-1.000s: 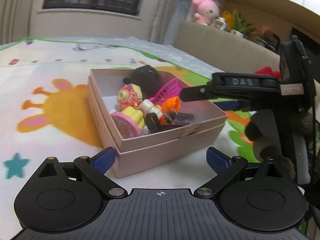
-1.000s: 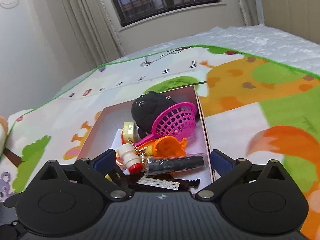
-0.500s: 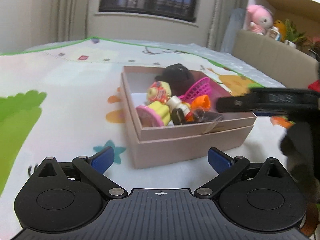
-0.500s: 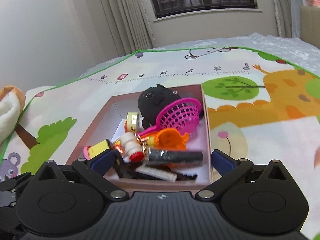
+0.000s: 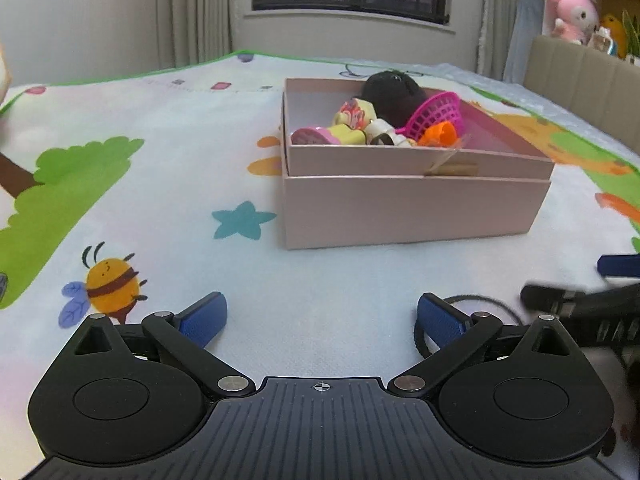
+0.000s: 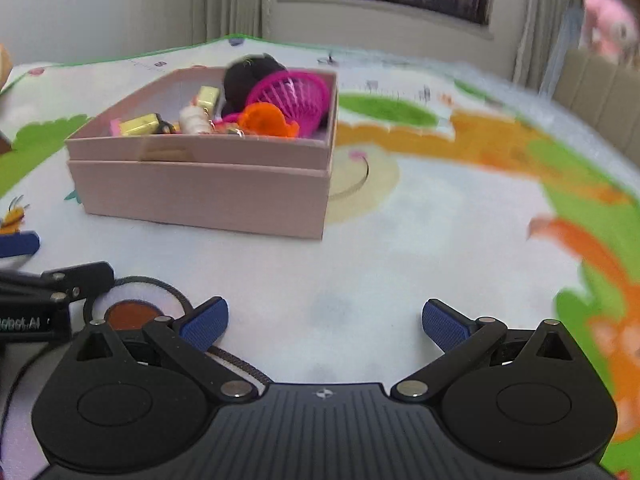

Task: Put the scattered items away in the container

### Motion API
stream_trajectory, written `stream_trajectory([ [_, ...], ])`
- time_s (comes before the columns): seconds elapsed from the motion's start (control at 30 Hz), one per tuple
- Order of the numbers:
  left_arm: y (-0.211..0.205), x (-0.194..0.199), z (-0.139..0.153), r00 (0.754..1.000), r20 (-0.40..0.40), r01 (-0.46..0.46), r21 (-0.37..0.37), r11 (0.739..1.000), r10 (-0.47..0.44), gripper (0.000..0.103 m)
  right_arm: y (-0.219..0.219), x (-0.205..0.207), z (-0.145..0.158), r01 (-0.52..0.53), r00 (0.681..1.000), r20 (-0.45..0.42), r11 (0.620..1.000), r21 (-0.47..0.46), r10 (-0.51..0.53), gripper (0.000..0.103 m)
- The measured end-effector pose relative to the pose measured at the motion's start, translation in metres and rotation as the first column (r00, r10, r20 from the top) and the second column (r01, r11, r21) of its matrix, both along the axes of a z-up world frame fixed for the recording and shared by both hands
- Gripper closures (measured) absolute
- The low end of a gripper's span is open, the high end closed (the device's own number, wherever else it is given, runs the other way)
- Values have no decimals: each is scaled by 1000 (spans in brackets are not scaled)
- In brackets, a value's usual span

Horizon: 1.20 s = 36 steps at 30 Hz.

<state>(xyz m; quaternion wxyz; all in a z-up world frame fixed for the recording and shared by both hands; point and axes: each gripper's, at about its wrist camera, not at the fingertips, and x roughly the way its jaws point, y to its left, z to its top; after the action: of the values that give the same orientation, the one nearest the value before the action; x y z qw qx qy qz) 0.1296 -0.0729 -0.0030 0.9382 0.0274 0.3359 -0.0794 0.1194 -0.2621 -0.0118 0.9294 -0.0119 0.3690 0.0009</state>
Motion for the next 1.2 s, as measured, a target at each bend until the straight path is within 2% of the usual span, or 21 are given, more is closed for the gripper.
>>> stream_trajectory([
  [0.07, -2, 0, -1, 1000, -1, -9, 12, 1000, 9, 0, -6, 0, 0, 15, 999, 39, 999, 36, -16, 0],
  [0.17, -3, 1, -2, 1000, -2, -10, 18, 1000, 11, 0, -3, 8, -7, -11, 999, 42, 1000, -4, 11, 0],
  [0.27, -4, -1, -2, 1000, 10, -11, 26, 1000, 11, 0, -3, 5, -8, -13, 998, 60, 1000, 6, 13, 0],
  [0.43, -7, -1, -2, 1000, 9, -11, 48, 999, 11, 0, -1, 5, -8, -13, 998, 57, 1000, 3, 12, 0],
  [0.53, -5, 0, -2, 1000, 4, -11, 31, 999, 11, 0, -2, 5, -8, -12, 998, 57, 1000, 7, 12, 0],
  [1.2, -5, 0, -2, 1000, 3, -11, 27, 1000, 11, 0, -2, 5, -8, -13, 998, 57, 1000, 7, 12, 0],
])
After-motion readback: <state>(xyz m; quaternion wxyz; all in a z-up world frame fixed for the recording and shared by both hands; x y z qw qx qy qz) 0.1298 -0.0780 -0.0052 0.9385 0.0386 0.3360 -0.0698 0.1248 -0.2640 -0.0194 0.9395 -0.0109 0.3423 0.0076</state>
